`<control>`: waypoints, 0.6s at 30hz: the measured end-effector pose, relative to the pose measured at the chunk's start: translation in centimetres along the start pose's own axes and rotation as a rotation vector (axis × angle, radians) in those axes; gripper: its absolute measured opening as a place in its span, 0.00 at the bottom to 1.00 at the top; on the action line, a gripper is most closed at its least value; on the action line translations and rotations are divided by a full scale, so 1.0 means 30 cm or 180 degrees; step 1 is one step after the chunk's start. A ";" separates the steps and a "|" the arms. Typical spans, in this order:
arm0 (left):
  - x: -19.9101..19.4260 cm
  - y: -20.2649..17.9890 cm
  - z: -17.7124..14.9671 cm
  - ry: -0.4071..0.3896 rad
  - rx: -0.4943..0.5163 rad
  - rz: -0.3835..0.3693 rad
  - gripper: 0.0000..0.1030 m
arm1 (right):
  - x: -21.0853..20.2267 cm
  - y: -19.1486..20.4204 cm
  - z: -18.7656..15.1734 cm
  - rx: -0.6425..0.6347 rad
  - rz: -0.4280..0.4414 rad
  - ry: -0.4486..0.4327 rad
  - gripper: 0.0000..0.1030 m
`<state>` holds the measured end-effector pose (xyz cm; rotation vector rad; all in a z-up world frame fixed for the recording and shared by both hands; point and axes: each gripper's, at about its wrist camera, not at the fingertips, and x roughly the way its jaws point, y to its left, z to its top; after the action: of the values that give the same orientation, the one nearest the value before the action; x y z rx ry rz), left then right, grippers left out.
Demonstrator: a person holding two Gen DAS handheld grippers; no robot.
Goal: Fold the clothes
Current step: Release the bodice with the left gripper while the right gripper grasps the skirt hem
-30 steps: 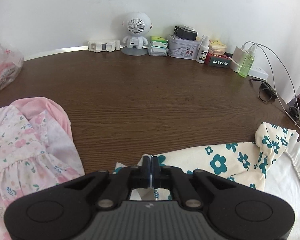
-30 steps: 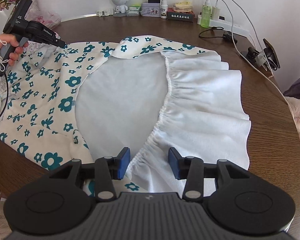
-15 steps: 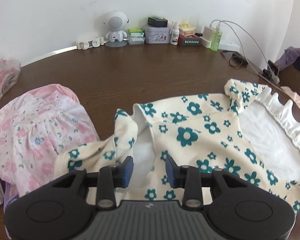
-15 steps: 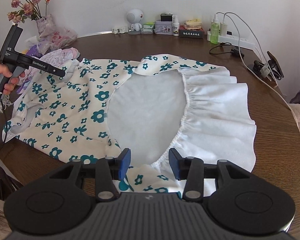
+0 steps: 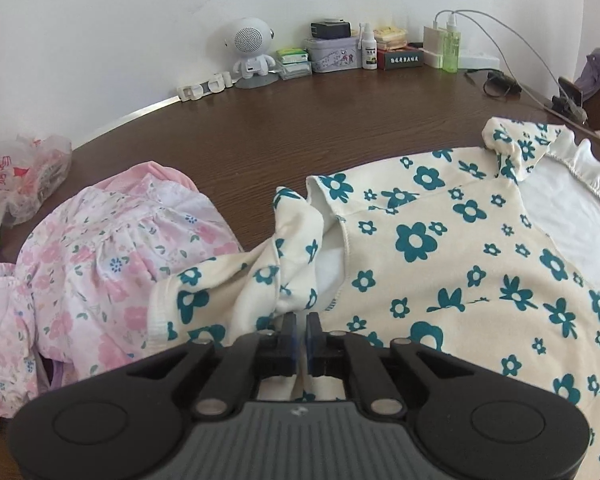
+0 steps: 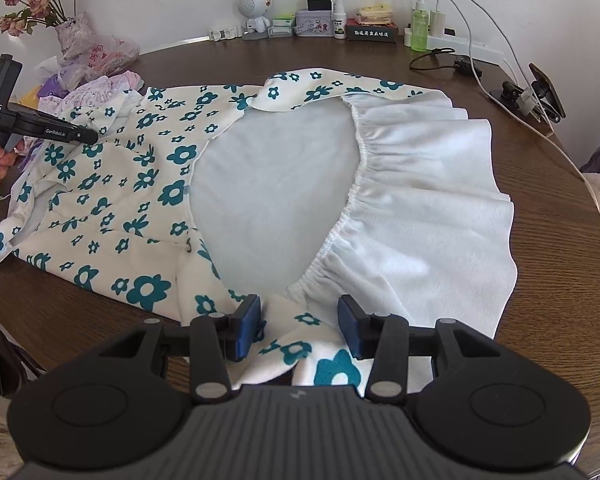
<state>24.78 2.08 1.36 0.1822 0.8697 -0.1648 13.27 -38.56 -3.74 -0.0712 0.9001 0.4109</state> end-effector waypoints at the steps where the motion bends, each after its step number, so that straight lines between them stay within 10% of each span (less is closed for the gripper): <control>1: -0.029 0.002 -0.010 -0.0053 -0.0038 -0.0055 0.13 | -0.003 -0.002 0.001 0.0009 0.0016 -0.0007 0.42; 9: -0.135 0.023 -0.129 0.0022 -0.0109 -0.0060 0.29 | -0.143 0.016 -0.010 0.0009 0.0176 -0.0282 0.44; 12: -0.092 0.030 -0.161 0.0080 -0.0075 0.0217 0.04 | -0.189 0.028 -0.024 0.0003 0.0263 -0.0359 0.47; 18: -0.115 0.088 -0.195 -0.0068 -0.0424 0.0313 0.07 | -0.194 0.073 -0.075 -0.0161 0.0140 -0.0259 0.47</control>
<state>18.81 6.21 0.58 0.0984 0.8455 -0.0169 7.58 -38.92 -0.39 -0.0805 0.8123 0.4745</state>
